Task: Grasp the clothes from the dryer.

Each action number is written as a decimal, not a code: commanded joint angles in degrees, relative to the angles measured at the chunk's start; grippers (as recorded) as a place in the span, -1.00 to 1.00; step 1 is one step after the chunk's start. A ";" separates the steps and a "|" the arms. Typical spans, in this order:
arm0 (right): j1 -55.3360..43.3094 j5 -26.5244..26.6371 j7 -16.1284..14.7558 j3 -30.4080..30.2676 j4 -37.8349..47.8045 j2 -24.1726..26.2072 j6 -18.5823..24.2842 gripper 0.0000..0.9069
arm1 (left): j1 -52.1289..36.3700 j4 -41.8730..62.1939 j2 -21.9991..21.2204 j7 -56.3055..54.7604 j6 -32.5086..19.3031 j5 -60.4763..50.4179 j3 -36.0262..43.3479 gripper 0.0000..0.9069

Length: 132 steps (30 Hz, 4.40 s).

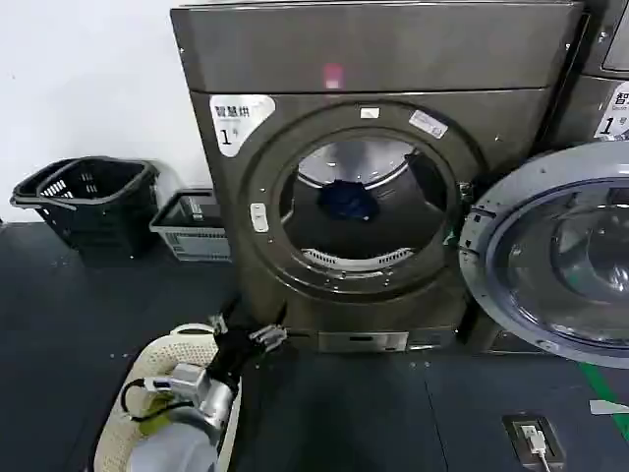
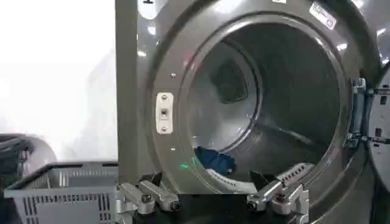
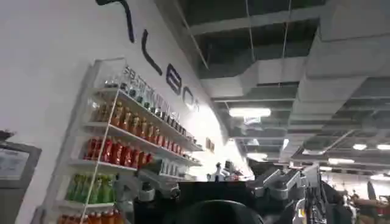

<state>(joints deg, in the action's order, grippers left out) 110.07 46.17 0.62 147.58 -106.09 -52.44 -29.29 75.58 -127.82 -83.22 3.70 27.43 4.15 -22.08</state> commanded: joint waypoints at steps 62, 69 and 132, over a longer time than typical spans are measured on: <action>-2.33 1.91 -1.53 -2.13 0.80 0.38 4.37 1.00 | 0.88 -0.41 -2.09 -0.57 -1.75 -2.40 -0.39 1.00; -2.26 3.84 -2.42 -1.85 0.77 0.19 6.83 1.00 | 0.55 -0.05 -2.30 -0.63 -2.48 -3.77 -0.43 1.00; -2.25 2.68 -4.76 -1.94 2.77 0.65 13.91 1.00 | 0.32 -0.69 -2.04 -0.97 -2.50 -2.94 -4.28 1.00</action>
<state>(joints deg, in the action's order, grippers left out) 107.69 49.00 -4.10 145.36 -103.66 -51.69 -15.41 75.92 -128.70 -85.34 2.70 24.92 1.20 -26.29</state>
